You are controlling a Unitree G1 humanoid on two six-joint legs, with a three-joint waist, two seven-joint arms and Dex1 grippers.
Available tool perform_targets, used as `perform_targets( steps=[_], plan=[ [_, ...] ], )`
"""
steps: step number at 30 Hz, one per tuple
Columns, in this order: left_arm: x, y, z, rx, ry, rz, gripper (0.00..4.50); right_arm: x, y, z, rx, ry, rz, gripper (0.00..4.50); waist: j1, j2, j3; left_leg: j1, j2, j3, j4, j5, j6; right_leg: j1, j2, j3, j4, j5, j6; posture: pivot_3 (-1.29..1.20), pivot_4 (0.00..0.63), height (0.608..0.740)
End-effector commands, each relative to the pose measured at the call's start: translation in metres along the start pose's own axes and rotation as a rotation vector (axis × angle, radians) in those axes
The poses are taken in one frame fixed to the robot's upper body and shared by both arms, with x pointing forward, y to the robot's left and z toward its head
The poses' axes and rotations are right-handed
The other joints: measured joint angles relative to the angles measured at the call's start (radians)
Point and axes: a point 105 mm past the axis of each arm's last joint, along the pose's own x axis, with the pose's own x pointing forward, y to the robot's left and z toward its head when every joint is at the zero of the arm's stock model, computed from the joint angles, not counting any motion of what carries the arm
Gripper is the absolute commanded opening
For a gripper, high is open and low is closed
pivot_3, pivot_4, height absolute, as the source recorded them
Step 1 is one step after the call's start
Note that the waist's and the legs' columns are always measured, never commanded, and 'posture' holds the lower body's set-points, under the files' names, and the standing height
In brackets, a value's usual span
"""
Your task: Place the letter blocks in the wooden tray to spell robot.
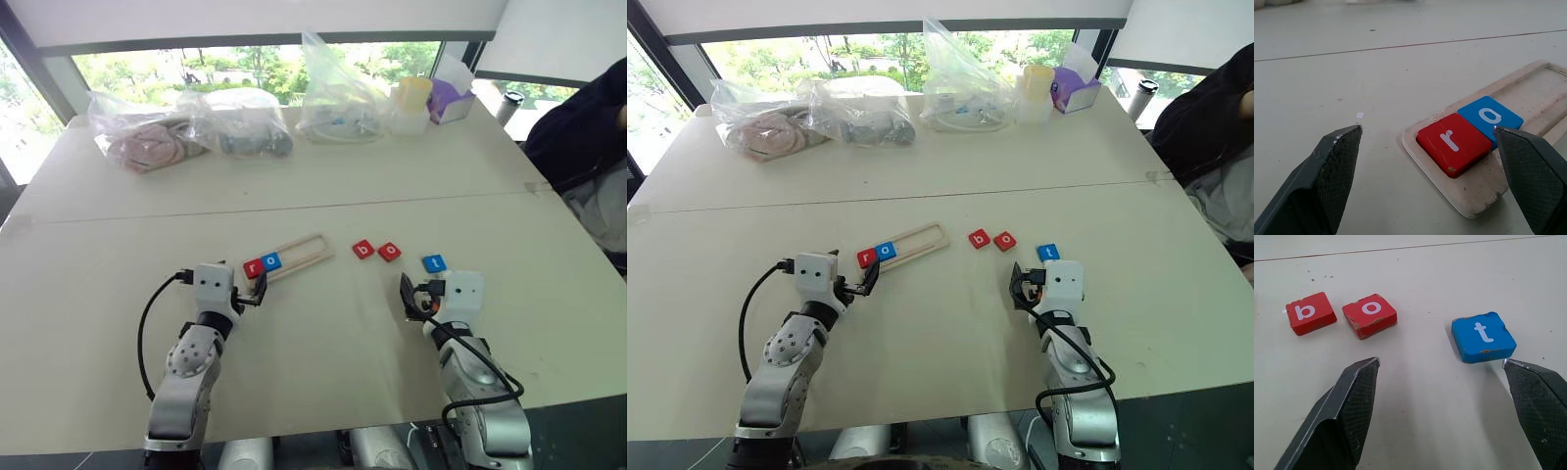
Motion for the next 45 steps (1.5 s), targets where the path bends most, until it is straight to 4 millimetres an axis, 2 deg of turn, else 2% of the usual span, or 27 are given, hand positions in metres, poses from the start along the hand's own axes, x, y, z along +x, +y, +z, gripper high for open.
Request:
perform_targets(
  steps=[1, 7, 13, 16, 22, 25, 31, 34, 39, 45],
  plan=[
    [-0.001, 0.001, 0.014, 0.019, -0.062, -0.003, 4.50, -0.002, 0.001, 0.017, -0.028, -0.070, 0.005, 4.08, 0.000, 0.000, 0.000, 0.000, 0.000, 0.000, 0.000, 0.000, 0.000, 0.000, 0.000, 0.000, 0.000, 0.000, 0.000, 0.00, 0.150, 0.740],
    [-0.001, 0.008, 0.023, 0.105, -0.101, -0.064, 4.50, -0.003, 0.000, 0.027, -0.093, -0.113, 0.033, 4.08, 0.000, 0.000, 0.000, 0.000, 0.000, 0.000, 0.000, 0.000, 0.000, 0.000, 0.000, 0.000, 0.000, 0.000, 0.000, 0.00, 0.150, 0.740],
    [-0.005, 0.034, 0.039, 0.158, -0.108, -0.192, 4.50, -0.009, 0.006, 0.046, -0.207, -0.178, 0.170, 4.08, 0.000, 0.000, 0.000, 0.000, 0.000, 0.000, 0.000, 0.000, 0.000, -0.001, 0.000, 0.000, 0.000, 0.000, 0.000, 0.00, 0.150, 0.740],
    [-0.007, 0.044, 0.045, 0.211, -0.093, -0.303, 4.50, -0.012, 0.015, 0.054, -0.276, -0.195, 0.304, 4.08, 0.000, 0.000, 0.001, 0.000, 0.000, 0.000, 0.000, 0.000, 0.000, -0.001, 0.000, -0.001, 0.000, 0.000, 0.000, 0.00, 0.150, 0.740],
    [-0.008, 0.050, 0.047, 0.273, 0.051, -0.662, 4.50, -0.021, 0.042, 0.063, -0.321, -0.144, 0.632, 4.08, 0.000, 0.000, 0.002, 0.000, 0.000, 0.000, 0.000, 0.000, 0.000, -0.001, 0.000, -0.001, 0.000, 0.000, 0.000, 0.00, 0.150, 0.740],
    [0.000, 0.056, 0.051, 0.283, 0.150, -0.833, 4.50, -0.027, 0.056, 0.065, -0.400, -0.132, 0.752, 4.08, 0.003, 0.000, 0.004, -0.001, -0.001, 0.000, 0.000, 0.000, 0.000, -0.001, 0.000, -0.002, 0.000, 0.000, 0.000, 0.00, 0.150, 0.740],
    [0.015, 0.055, 0.038, 0.315, 0.202, -0.936, 4.50, -0.025, 0.060, 0.067, -0.404, -0.133, 0.741, 4.08, 0.000, -0.001, 0.004, -0.005, -0.002, 0.000, 0.001, 0.000, 0.000, -0.003, 0.000, -0.002, -0.001, 0.002, -0.004, 0.00, 0.150, 0.740],
    [0.023, 0.053, 0.033, 0.339, 0.201, -0.942, 4.50, -0.024, 0.063, 0.067, -0.397, -0.132, 0.728, 4.08, 0.001, -0.001, 0.004, -0.011, -0.002, -0.001, 0.002, 0.000, 0.000, -0.009, 0.001, -0.003, 0.000, 0.005, 0.000, 0.00, 0.150, 0.740],
    [0.034, 0.046, 0.026, 0.373, 0.196, -0.953, 4.50, -0.029, 0.068, 0.061, -0.404, -0.121, 0.735, 4.08, 0.004, -0.001, 0.004, -0.011, -0.002, -0.002, 0.002, 0.000, 0.000, -0.009, 0.001, -0.004, 0.001, 0.005, 0.000, 0.00, 0.150, 0.740],
    [0.039, 0.043, 0.016, 0.400, 0.199, -0.954, 4.50, -0.029, 0.068, 0.059, -0.408, -0.111, 0.730, 4.08, 0.002, -0.001, 0.003, -0.010, -0.002, -0.002, 0.004, 0.000, 0.000, -0.008, 0.001, -0.003, 0.001, 0.005, 0.000, 0.00, 0.150, 0.740]
  ],
)
